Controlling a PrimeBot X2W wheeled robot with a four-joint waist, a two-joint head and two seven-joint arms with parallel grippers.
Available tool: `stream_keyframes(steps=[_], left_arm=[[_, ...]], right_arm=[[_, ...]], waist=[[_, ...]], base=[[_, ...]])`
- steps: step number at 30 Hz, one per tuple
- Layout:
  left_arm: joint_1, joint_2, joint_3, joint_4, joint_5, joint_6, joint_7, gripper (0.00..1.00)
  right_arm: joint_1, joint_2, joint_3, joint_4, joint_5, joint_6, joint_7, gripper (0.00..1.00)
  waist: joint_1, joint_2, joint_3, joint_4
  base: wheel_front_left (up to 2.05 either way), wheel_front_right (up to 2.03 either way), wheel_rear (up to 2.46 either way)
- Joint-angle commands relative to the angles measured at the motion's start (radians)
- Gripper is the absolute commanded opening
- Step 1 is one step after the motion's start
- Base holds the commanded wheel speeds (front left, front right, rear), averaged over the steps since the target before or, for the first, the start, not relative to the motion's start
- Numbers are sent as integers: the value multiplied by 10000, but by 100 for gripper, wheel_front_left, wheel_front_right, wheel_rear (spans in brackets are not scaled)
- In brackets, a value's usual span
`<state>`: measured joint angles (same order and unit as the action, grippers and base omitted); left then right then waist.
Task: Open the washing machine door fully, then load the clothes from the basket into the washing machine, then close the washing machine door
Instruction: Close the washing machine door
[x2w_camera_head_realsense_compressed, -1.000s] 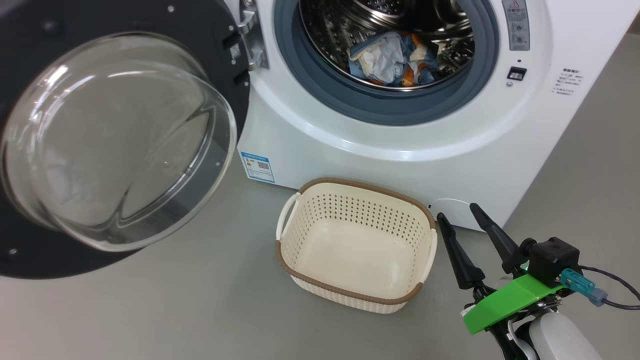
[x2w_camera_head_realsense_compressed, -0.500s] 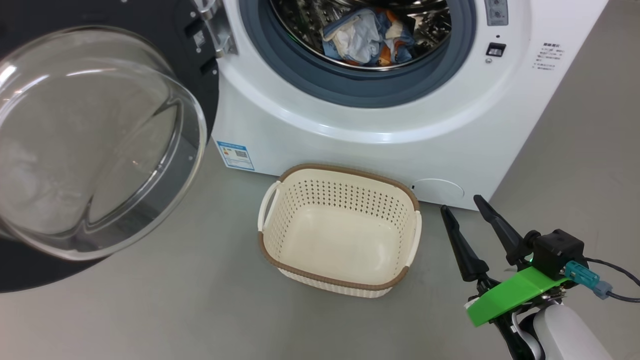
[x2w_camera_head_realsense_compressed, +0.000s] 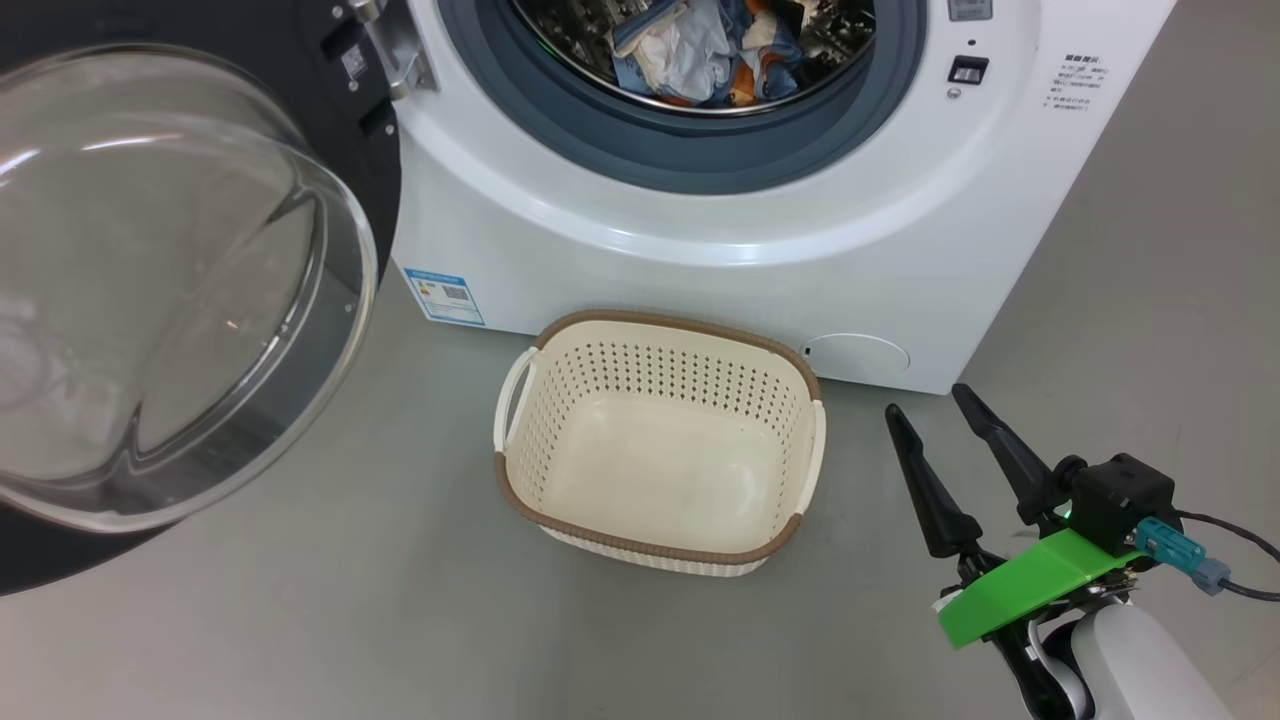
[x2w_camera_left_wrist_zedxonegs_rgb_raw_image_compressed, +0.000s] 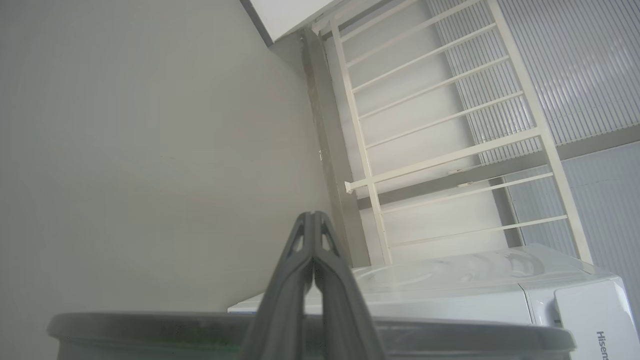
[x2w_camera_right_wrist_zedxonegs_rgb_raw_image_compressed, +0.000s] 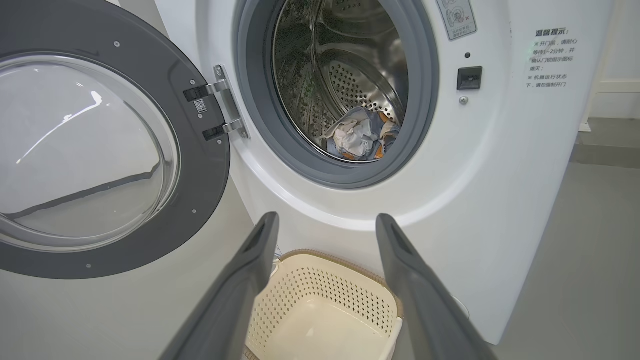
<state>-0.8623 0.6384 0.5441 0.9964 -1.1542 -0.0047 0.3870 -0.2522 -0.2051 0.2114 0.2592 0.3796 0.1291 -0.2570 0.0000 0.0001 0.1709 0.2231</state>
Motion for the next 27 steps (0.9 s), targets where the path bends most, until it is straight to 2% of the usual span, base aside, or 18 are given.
stream_keyframes(steps=[1, 9, 15, 27], left_arm=[[-174, 823, 171, -126, -73, -61, -9, 0], [-132, 882, 278, 676, -94, -284, -407, 0], [-69, 962, -194, 1053, 245, -423, -56, 0], [43, 747, -687, 1321, 62, -891, 2197, 0]], right_arm=[[-301, -53, 188, -273, -50, 16, -48, 100], [-375, -125, 157, -250, -92, 16, -48, 100], [-390, -143, 141, -212, -93, 16, -48, 100], [-241, 10, 63, -124, -63, 16, -48, 100]], waist=[[0, -1, 58, -38], [0, -1, 169, -126], [0, -1, 107, -127], [0, -1, -252, -44]], base=[[0, 0, 0], [0, 0, 0], [0, 0, 0], [0, 0, 0]])
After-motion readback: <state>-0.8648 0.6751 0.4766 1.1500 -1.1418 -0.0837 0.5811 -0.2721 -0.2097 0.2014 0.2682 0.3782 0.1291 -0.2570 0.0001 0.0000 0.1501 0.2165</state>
